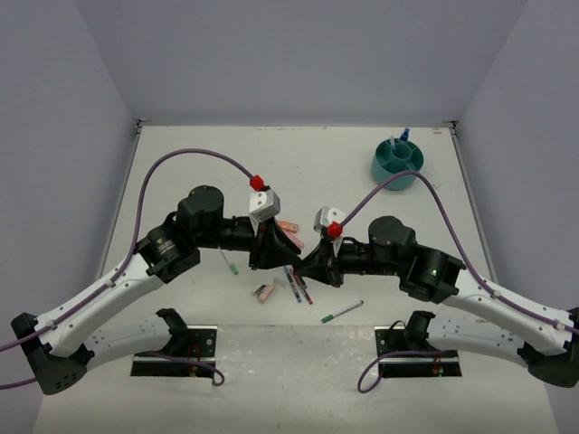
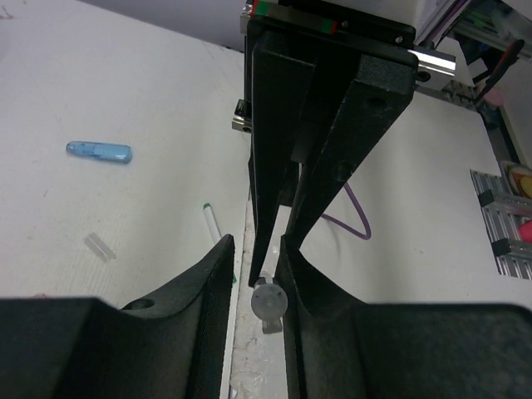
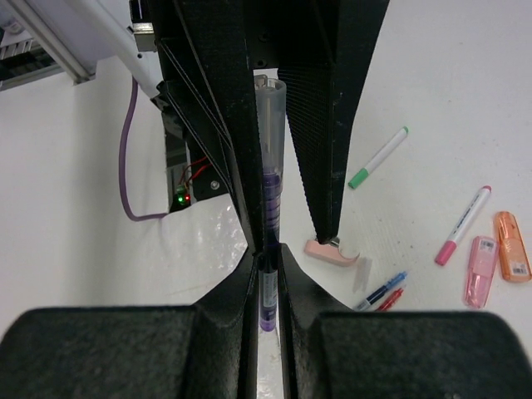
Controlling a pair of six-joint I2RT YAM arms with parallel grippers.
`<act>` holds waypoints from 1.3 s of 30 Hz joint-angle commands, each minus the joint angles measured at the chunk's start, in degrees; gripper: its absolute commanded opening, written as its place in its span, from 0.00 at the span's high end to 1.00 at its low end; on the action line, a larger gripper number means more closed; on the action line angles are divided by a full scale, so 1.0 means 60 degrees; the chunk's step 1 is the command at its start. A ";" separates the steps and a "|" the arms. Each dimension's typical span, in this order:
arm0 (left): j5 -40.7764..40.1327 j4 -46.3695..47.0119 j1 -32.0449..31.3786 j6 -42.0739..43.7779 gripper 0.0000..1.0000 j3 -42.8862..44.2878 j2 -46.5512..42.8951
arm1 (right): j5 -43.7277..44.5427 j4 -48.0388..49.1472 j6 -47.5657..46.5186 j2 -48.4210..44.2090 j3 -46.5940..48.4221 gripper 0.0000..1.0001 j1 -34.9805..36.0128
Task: Sort the stationery into containers
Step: Close the pen cap on the pen.
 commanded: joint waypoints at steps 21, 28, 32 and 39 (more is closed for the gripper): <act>0.0178 0.1295 0.0014 -0.0542 1.00 -0.0202 -0.0399 | 0.0507 0.1703 0.0733 -0.0409 0.0004 1.00 0.0021; -0.0095 0.1261 0.0013 -0.0725 1.00 0.0203 -0.0516 | 0.0279 0.2178 0.0911 -0.0107 -0.0317 0.83 0.0007; -0.0343 0.1013 0.0023 -0.0696 1.00 0.0608 -0.0457 | 0.0059 0.2342 0.0981 0.0153 -0.0342 0.65 0.0020; -0.0174 0.0838 0.0018 -0.0557 1.00 0.0919 -0.0282 | -0.0445 0.2402 0.0938 0.0427 -0.0285 0.62 0.0014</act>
